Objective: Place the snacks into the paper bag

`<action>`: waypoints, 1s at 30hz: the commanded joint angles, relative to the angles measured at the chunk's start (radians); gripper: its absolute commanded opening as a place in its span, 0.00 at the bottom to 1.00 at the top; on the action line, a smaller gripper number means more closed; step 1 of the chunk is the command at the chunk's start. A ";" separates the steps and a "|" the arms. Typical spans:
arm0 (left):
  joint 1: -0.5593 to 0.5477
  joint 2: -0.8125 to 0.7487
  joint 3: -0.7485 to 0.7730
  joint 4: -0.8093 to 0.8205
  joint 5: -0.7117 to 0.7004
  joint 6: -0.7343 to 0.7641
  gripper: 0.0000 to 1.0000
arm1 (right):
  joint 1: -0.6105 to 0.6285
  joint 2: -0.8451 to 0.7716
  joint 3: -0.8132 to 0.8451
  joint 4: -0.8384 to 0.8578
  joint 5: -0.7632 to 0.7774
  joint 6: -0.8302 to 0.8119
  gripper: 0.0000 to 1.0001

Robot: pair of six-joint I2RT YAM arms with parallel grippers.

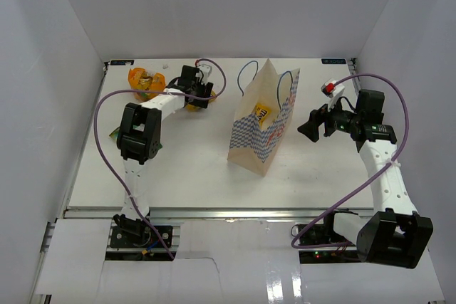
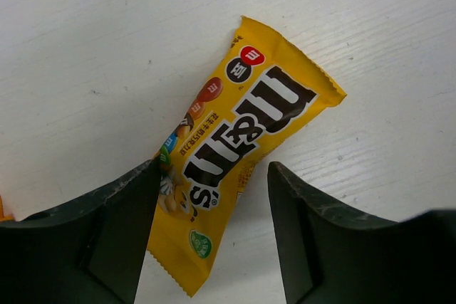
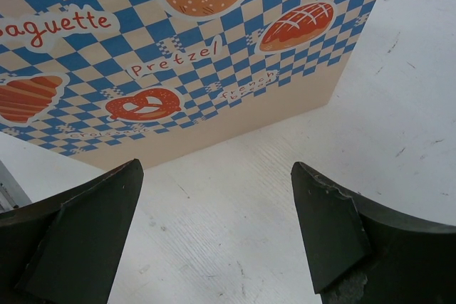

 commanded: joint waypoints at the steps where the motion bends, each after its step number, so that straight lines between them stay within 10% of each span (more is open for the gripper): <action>1: -0.005 -0.007 -0.010 0.019 -0.013 -0.007 0.69 | -0.004 0.006 0.003 0.005 -0.021 -0.011 0.91; 5: -0.005 -0.049 -0.047 0.036 -0.007 -0.012 0.53 | -0.006 0.011 0.006 0.006 -0.021 -0.011 0.91; 10: -0.005 -0.155 -0.155 0.088 0.046 -0.067 0.08 | -0.006 0.014 0.014 0.006 -0.026 -0.011 0.91; 30: -0.136 -1.119 -0.654 0.400 0.265 -0.547 0.00 | -0.007 0.017 0.036 0.011 -0.036 -0.014 0.91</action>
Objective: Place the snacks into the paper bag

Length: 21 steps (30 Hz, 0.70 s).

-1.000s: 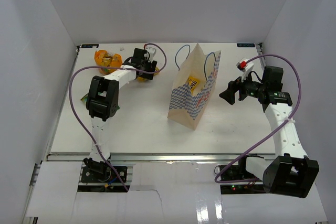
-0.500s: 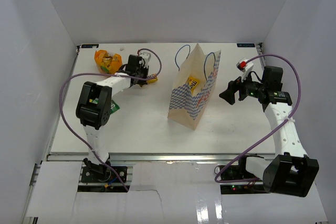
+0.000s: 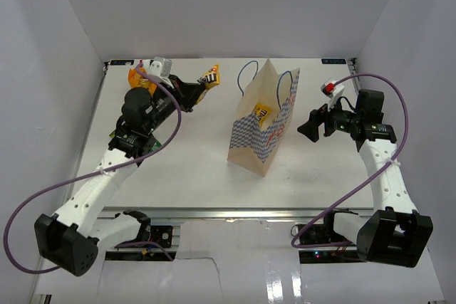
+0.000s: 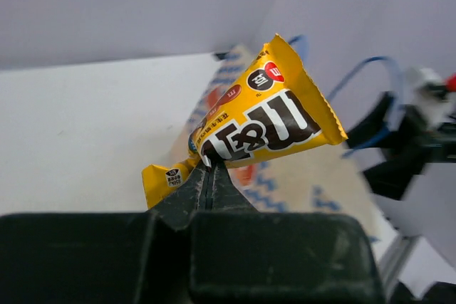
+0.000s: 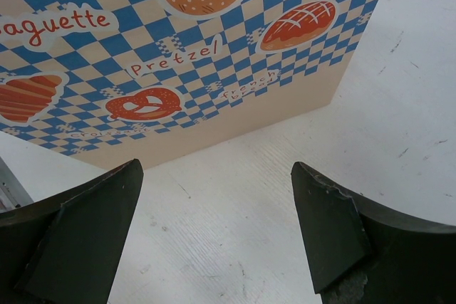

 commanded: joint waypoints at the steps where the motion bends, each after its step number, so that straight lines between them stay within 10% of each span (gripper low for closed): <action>1: -0.093 -0.070 0.011 0.052 0.017 -0.092 0.00 | -0.005 0.008 0.037 0.011 -0.029 -0.013 0.91; 11: -0.420 0.091 0.201 0.084 -0.148 -0.179 0.00 | -0.005 -0.015 0.035 0.008 -0.015 -0.013 0.91; 21: -0.436 0.226 0.246 0.112 -0.484 -0.453 0.00 | -0.005 -0.043 0.021 0.005 -0.008 -0.007 0.91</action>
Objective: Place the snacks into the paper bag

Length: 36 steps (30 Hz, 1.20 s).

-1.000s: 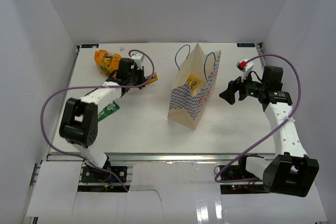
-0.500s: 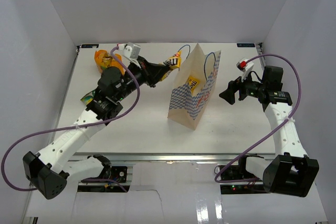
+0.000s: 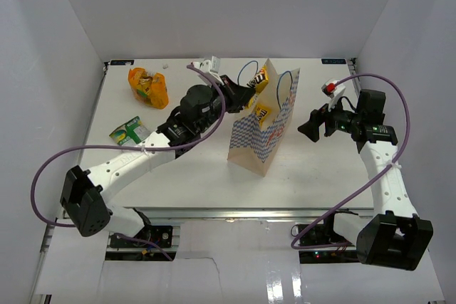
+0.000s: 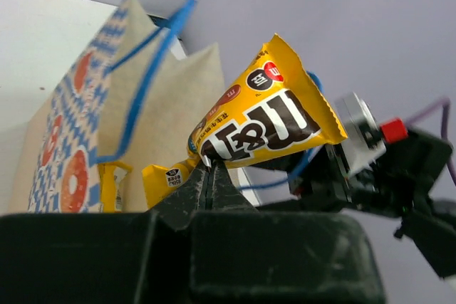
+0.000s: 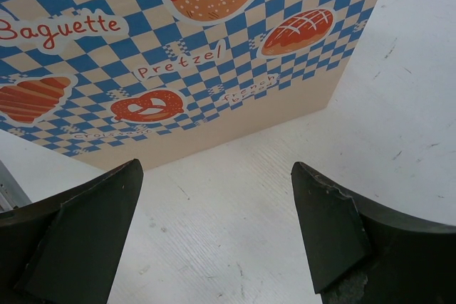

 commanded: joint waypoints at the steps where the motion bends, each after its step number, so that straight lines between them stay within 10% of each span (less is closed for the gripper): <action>1: 0.000 0.013 0.053 0.040 -0.161 -0.132 0.00 | -0.005 -0.025 0.017 0.005 -0.012 -0.004 0.91; 4: -0.001 0.067 0.094 0.039 -0.125 -0.156 0.04 | -0.005 -0.023 0.019 0.005 -0.018 -0.001 0.90; 13: -0.003 0.088 0.127 0.039 -0.055 -0.162 0.59 | -0.002 -0.022 0.112 -0.196 -0.206 -0.264 0.89; 20: -0.001 0.018 0.179 0.040 0.010 -0.005 0.66 | 0.036 -0.023 0.242 -0.499 -0.431 -0.615 0.86; 29: -0.003 -0.304 0.113 -0.216 -0.072 0.406 0.94 | 0.561 -0.048 0.215 -0.319 -0.249 -0.450 0.82; 36: -0.001 -0.641 -0.030 -0.508 -0.488 0.257 0.97 | 0.924 0.128 0.322 -0.113 0.126 -0.301 0.80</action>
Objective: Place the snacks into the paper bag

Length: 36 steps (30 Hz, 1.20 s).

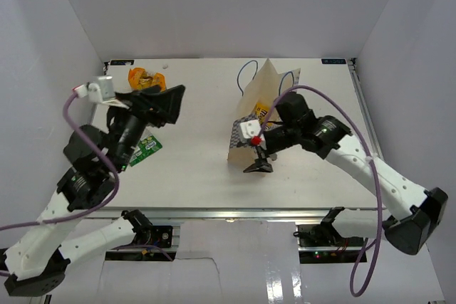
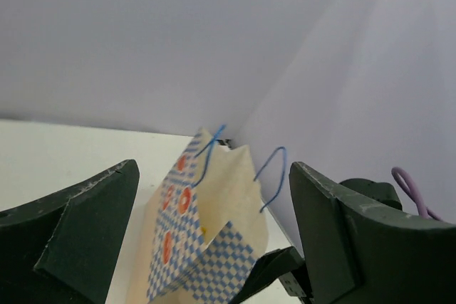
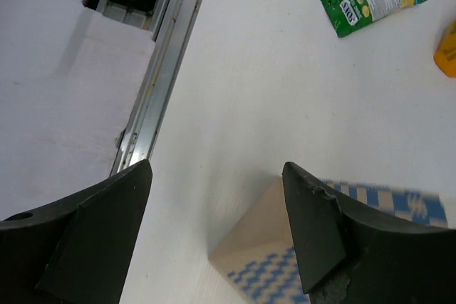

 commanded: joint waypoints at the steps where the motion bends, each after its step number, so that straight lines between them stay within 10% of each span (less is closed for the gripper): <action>1: -0.001 -0.098 -0.066 -0.292 -0.308 -0.105 0.97 | 0.144 0.091 0.119 0.199 0.268 0.130 0.80; 19: 0.000 -0.197 0.052 -0.507 -0.324 -0.203 0.98 | 0.432 0.894 0.691 0.432 0.863 0.978 0.83; 36: -0.001 -0.221 0.024 -0.513 -0.135 -0.267 0.98 | 0.431 1.419 1.127 0.698 1.086 1.259 0.98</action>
